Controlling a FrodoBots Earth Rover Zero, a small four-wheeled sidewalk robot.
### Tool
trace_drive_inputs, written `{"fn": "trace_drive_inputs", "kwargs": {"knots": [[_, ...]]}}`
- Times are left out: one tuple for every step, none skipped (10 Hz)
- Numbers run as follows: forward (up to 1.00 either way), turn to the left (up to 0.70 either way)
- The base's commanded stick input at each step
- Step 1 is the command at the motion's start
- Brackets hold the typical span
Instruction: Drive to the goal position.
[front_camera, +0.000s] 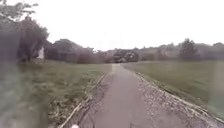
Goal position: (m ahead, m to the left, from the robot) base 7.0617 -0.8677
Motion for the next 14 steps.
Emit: {"fn": "trace_drive_inputs", "kwargs": {"knots": [[0.70,-0.35],[0.70,-0.35],[0.70,-0.35],[0.70,-0.35],[0.70,-0.31],[0.70,-0.23],[0.70,-0.16],[0.70,-0.08],[0.70,0.00],[0.70,0.00],[0.70,0.00],[0.70,0.00],[0.70,0.00],[0.70,0.00]]}}
